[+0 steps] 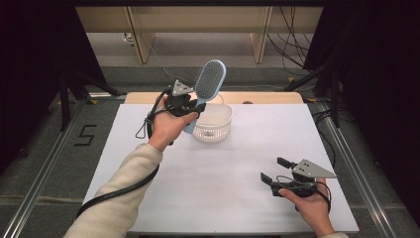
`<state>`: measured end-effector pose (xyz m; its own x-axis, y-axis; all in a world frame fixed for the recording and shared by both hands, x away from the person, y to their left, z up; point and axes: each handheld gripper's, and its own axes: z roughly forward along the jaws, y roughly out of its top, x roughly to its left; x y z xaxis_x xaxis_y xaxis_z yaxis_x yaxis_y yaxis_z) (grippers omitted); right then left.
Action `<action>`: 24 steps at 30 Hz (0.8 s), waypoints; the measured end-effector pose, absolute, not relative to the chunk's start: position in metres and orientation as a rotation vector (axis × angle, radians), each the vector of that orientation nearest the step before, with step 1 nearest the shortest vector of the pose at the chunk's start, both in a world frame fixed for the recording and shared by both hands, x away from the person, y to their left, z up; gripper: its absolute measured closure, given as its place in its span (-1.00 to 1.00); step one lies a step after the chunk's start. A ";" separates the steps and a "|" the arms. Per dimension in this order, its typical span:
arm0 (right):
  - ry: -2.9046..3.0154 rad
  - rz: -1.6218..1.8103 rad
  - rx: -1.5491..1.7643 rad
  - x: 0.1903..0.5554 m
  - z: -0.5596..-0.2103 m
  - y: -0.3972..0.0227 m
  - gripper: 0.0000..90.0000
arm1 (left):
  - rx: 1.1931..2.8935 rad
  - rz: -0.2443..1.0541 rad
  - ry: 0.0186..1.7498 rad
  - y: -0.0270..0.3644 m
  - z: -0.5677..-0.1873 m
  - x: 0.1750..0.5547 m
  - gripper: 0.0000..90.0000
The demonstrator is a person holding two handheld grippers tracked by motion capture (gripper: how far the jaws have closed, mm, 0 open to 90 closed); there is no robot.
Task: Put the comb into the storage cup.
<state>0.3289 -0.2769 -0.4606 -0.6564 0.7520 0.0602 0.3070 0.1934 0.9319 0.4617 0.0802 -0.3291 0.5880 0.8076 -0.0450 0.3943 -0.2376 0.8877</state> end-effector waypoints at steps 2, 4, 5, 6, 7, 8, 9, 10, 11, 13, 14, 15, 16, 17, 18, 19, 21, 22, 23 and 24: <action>2.067 1.461 0.987 0.329 -0.461 -0.277 -0.65 | 1.853 0.540 0.977 0.080 -0.330 0.463 0.55; 2.064 1.463 0.985 0.329 -0.460 -0.277 -0.65 | 1.859 0.546 0.975 0.079 -0.331 0.464 0.55; 2.064 1.464 0.985 0.329 -0.460 -0.277 -0.65 | 1.856 0.549 0.974 0.078 -0.331 0.465 0.55; 2.065 1.464 0.986 0.329 -0.460 -0.277 -0.65 | 1.853 0.554 0.972 0.078 -0.331 0.466 0.55; 2.065 1.465 0.988 0.329 -0.461 -0.277 -0.65 | 1.859 0.563 0.966 0.078 -0.332 0.466 0.55; 2.066 1.466 0.989 0.329 -0.461 -0.278 -0.65 | 1.860 0.570 0.965 0.077 -0.332 0.467 0.55; 2.062 1.469 0.991 0.329 -0.461 -0.277 -0.65 | 1.858 0.572 0.967 0.077 -0.333 0.467 0.55; 2.063 1.467 0.993 0.329 -0.461 -0.278 -0.65 | 1.862 0.572 0.967 0.077 -0.334 0.468 0.55; 2.063 1.470 0.992 0.329 -0.461 -0.278 -0.65 | 1.861 0.572 0.967 0.077 -0.334 0.468 0.55; 2.062 1.469 0.993 0.329 -0.461 -0.278 -0.65 | 1.863 0.575 0.967 0.077 -0.335 0.469 0.55; 2.063 1.470 0.993 0.329 -0.461 -0.278 -0.65 | 1.866 0.578 0.965 0.077 -0.335 0.470 0.55; 2.064 1.469 0.992 0.329 -0.461 -0.278 -0.65 | 1.866 0.581 0.964 0.077 -0.335 0.470 0.55; 2.065 1.466 0.992 0.329 -0.460 -0.278 -0.65 | 1.867 0.584 0.962 0.076 -0.335 0.470 0.55; 2.065 1.466 0.990 0.329 -0.460 -0.278 -0.65 | 1.865 0.584 0.960 0.076 -0.334 0.471 0.55; 2.062 1.468 0.990 0.329 -0.460 -0.278 -0.65 | 1.865 0.586 0.957 0.076 -0.333 0.471 0.55; 2.063 1.467 0.990 0.329 -0.460 -0.278 -0.65 | 1.860 0.588 0.956 0.076 -0.333 0.472 0.55; 2.063 1.472 0.993 0.329 -0.460 -0.278 -0.65 | 1.858 0.593 0.953 0.075 -0.331 0.473 0.55; 2.061 1.475 0.992 0.329 -0.461 -0.278 -0.65 | 1.857 0.597 0.951 0.074 -0.330 0.474 0.55; 2.061 1.474 0.995 0.329 -0.461 -0.278 -0.65 | 1.857 0.599 0.950 0.074 -0.329 0.475 0.55; 2.060 1.475 0.994 0.330 -0.461 -0.278 -0.65 | 1.853 0.600 0.952 0.074 -0.328 0.476 0.55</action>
